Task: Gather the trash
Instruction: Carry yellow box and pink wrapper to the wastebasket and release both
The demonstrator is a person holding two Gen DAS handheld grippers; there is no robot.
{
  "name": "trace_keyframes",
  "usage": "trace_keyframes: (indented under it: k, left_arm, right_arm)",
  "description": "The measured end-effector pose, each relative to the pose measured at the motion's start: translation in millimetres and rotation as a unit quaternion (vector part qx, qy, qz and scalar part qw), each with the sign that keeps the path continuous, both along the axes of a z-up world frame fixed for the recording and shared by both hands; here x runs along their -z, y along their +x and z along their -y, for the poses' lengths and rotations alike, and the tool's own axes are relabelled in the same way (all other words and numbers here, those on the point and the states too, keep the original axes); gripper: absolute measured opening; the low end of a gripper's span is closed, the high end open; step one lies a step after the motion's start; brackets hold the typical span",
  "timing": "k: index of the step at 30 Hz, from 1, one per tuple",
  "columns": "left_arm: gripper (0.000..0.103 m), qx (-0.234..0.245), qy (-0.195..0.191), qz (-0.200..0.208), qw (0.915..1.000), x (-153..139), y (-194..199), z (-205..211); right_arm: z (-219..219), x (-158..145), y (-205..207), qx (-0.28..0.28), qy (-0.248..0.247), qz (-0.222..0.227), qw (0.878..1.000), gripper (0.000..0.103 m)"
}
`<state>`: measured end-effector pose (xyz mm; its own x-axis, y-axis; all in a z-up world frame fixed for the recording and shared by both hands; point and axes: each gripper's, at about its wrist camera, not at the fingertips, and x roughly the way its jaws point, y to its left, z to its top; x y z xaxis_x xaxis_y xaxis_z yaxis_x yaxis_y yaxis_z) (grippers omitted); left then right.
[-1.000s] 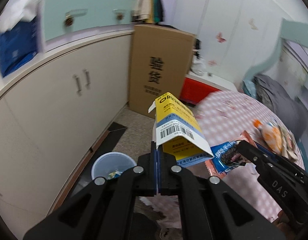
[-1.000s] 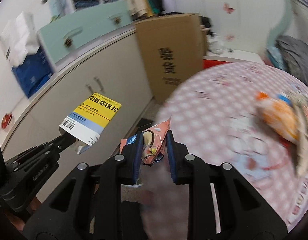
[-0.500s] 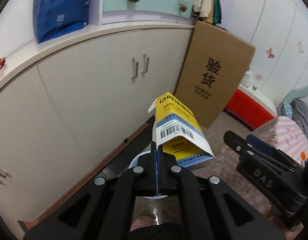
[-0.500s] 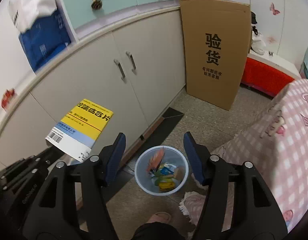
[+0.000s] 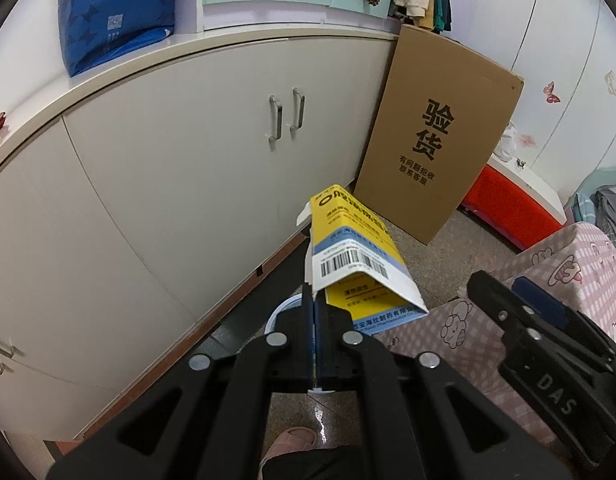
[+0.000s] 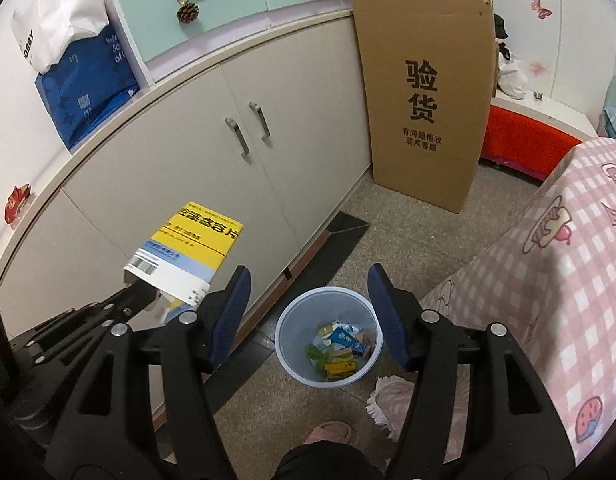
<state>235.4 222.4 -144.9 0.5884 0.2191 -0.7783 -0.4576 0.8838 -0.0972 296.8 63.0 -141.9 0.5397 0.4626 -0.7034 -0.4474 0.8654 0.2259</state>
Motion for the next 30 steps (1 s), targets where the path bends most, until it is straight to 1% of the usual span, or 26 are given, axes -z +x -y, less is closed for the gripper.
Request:
trace_keyframes:
  k: [8, 17, 20, 22, 23, 24, 26, 27, 30]
  left_arm:
    - [0.001, 0.009, 0.007, -0.003, 0.9999, 2, 7, 8]
    - [0.001, 0.014, 0.023, -0.001, 0.9996, 1, 27, 18]
    - [0.003, 0.008, 0.033, 0.005, 0.9994, 1, 32, 20]
    - [0.005, -0.006, 0.039, 0.010, 0.9992, 2, 35, 20]
    - [0.010, -0.005, 0.038, 0.002, 0.9993, 6, 39, 20]
    - [0.023, -0.001, 0.035, -0.004, 0.9994, 7, 41, 21]
    - [0.044, 0.001, 0.030, -0.014, 0.9994, 11, 44, 22]
    - [0.047, -0.001, 0.032, -0.013, 0.9994, 11, 43, 23]
    - [0.051, 0.001, 0.033, -0.010, 0.9994, 9, 40, 26]
  right_arm:
    - [18, -8, -4, 0.020, 0.024, 0.021, 0.999, 0.062]
    - [37, -11, 1, 0.047, 0.047, 0.034, 0.997, 0.065]
    - [41, -9, 4, 0.053, 0.050, 0.032, 0.997, 0.065]
    - [44, -7, 5, 0.057, 0.051, 0.029, 0.997, 0.065]
    - [45, -6, 6, 0.058, 0.051, 0.027, 0.997, 0.065]
    - [47, -5, 7, 0.059, 0.051, 0.024, 0.997, 0.065]
    - [49, -3, 7, 0.062, 0.052, 0.019, 0.996, 0.065]
    - [50, -3, 7, 0.062, 0.052, 0.019, 0.997, 0.065]
    - [53, -3, 6, 0.065, 0.052, 0.017, 0.996, 0.066]
